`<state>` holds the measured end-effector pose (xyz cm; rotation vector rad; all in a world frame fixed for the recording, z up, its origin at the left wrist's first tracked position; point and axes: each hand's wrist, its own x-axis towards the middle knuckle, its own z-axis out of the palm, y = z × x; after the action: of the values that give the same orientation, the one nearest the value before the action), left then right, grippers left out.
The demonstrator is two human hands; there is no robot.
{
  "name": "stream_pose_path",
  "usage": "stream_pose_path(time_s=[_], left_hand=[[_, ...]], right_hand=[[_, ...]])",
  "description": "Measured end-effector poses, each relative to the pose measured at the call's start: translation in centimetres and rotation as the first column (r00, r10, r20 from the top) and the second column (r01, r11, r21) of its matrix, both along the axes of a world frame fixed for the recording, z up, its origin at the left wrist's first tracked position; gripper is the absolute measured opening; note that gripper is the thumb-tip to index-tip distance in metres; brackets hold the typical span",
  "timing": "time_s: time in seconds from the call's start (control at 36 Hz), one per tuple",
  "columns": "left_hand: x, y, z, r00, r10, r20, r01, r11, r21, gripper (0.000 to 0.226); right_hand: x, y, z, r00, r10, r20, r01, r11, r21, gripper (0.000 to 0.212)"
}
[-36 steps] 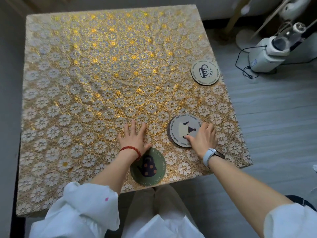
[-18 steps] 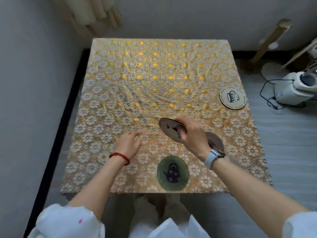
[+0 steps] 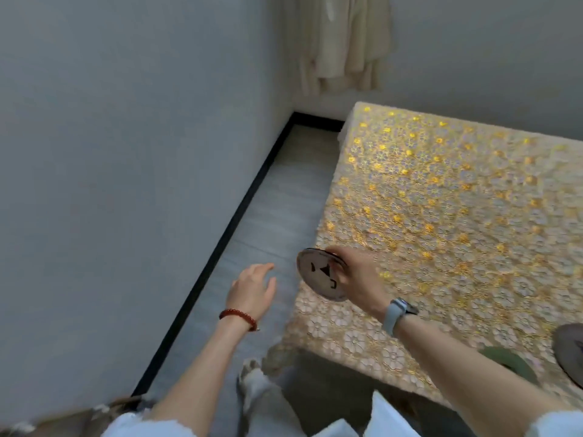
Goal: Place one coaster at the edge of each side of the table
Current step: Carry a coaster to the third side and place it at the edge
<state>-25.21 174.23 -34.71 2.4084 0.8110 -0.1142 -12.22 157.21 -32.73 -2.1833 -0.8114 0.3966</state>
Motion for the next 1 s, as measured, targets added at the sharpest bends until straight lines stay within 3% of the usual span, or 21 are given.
stream_pose_path(time_s=[0.33, 0.44, 0.58, 0.78, 0.89, 1.0], left_hand=[[-2.4, 19.6, 1.8, 0.995, -0.087, -0.047, 0.087, 0.996, 0.014, 0.035], [0.7, 22.1, 1.2, 0.984, -0.171, -0.059, 0.171, 0.985, 0.002, 0.036], [7.0, 23.2, 0.3, 0.932, -0.35, -0.091, 0.348, 0.937, -0.03, 0.038], [19.4, 21.7, -0.5, 0.77, -0.62, -0.151, 0.622, 0.782, -0.036, 0.04], [26.9, 19.4, -0.6, 0.611, -0.768, -0.192, 0.773, 0.631, -0.063, 0.041], [33.7, 16.3, -1.0, 0.46, -0.863, -0.21, 0.875, 0.481, -0.059, 0.042]], right_hand=[[-4.3, 18.2, -0.5, 0.919, -0.283, -0.273, 0.296, 0.955, 0.006, 0.014], [-1.8, 20.3, -0.5, 0.842, -0.404, -0.357, 0.439, 0.898, 0.018, 0.017], [2.3, 19.9, -1.1, 0.692, -0.579, -0.431, 0.658, 0.752, 0.045, 0.018], [9.5, 16.3, -2.7, 0.428, -0.727, -0.536, 0.876, 0.481, 0.047, 0.016], [13.0, 13.9, -3.4, 0.24, -0.831, -0.502, 0.957, 0.288, -0.019, 0.024], [15.4, 11.9, -4.4, 0.119, -0.88, -0.46, 0.981, 0.177, -0.085, 0.026]])
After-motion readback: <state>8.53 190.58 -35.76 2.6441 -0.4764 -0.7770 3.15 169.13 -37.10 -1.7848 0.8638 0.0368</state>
